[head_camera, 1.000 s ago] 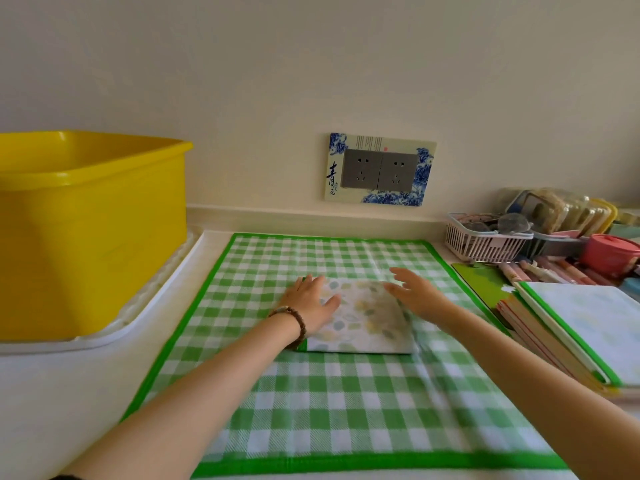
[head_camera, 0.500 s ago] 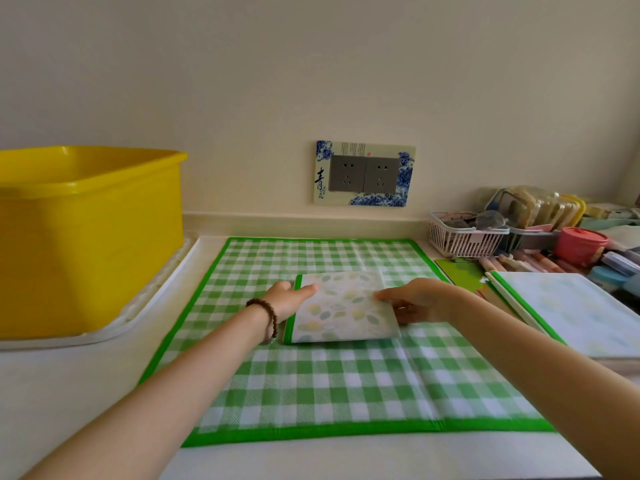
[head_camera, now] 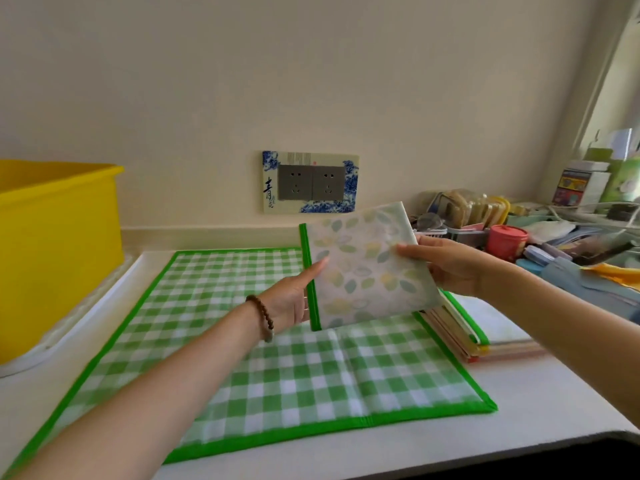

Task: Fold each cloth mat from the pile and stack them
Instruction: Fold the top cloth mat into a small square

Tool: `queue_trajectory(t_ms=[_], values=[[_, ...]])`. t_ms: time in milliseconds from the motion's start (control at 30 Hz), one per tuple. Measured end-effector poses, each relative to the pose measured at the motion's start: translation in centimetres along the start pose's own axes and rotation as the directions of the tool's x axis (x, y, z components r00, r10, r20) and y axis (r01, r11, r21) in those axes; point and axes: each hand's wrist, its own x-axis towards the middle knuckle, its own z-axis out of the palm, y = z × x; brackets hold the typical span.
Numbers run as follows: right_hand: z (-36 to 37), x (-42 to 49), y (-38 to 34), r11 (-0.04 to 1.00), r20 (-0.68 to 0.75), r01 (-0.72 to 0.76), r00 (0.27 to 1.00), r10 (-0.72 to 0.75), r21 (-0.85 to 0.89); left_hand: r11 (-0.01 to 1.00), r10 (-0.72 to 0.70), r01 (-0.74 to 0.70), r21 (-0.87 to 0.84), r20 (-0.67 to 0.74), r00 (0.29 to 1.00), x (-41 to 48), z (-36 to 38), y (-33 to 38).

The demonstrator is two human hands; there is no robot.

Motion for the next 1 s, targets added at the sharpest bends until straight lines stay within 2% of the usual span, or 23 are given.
queue_trajectory(t_ms=[167, 400, 533, 733, 1000], values=[[-6.8, -2.7, -1.6, 0.999, -0.149, -0.003, 0.989, -0.005, -0.052, 0.995, 0.095, -0.094, 0.011, -0.043, 0.995, 2.7, 6.0, 1.2], [-14.4, -5.0, -0.7, 0.980, -0.376, -0.148, 0.922, 0.089, -0.132, 0.998, 0.031, -0.033, 0.052, 0.043, 0.999, 6.4, 13.3, 0.8], [-16.8, -5.2, 1.6, 0.965, -0.417, -0.224, 0.897, 0.148, -0.138, 0.996, -0.063, 0.062, 0.068, -0.001, 0.998, 8.0, 15.8, -0.7], [-17.9, -4.7, 4.0, 0.940, -0.439, -0.324, 0.864, 0.247, -0.109, 0.985, -0.096, 0.103, 0.138, -0.058, 0.994, 9.4, 16.3, -2.6], [-18.1, -3.5, 6.1, 0.894, -0.519, -0.356, 0.837, 0.175, -0.273, 0.969, -0.061, 0.088, 0.231, -0.120, 0.991, 9.7, 16.1, -3.9]])
